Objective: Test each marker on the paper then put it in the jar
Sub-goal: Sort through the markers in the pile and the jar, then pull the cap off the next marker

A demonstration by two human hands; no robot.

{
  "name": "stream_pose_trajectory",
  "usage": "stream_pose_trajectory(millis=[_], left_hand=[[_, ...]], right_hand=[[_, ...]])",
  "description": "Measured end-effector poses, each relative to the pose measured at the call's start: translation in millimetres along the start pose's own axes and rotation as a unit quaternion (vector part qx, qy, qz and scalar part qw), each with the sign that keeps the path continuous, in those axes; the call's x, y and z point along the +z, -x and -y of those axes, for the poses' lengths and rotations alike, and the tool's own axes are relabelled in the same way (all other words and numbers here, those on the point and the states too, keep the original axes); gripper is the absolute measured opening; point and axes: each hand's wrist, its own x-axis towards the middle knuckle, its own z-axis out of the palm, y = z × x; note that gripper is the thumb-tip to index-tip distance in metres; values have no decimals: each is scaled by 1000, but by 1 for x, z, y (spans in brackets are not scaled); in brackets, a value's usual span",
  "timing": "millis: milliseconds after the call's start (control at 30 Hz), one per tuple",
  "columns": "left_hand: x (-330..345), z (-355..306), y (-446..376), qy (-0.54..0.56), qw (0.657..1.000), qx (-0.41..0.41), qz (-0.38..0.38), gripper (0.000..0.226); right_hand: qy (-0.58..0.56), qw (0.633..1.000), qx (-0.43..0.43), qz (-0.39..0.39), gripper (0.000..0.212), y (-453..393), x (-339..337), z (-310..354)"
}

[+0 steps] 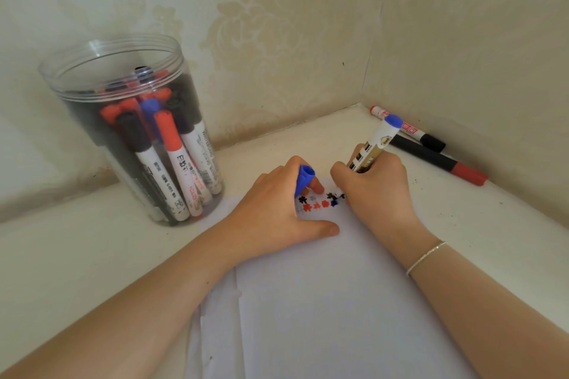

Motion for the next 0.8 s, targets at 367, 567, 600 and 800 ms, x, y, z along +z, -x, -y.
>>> stream_pose_trajectory(millis=[367, 567, 600, 800], left_hand=[[-3, 8, -1, 144, 988, 0, -63, 14], [0, 12, -4, 109, 991, 13, -71, 17], [0, 12, -4, 105, 992, 15, -69, 16], [1, 12, -6, 100, 993, 22, -65, 16]], right_hand=[[-280, 960, 31, 5, 19, -5, -13, 2], [-474, 870, 92, 97, 17, -4, -19, 5], [-462, 878, 84, 96, 16, -3, -19, 5], [-384, 916, 61, 97, 20, -2, -15, 6]])
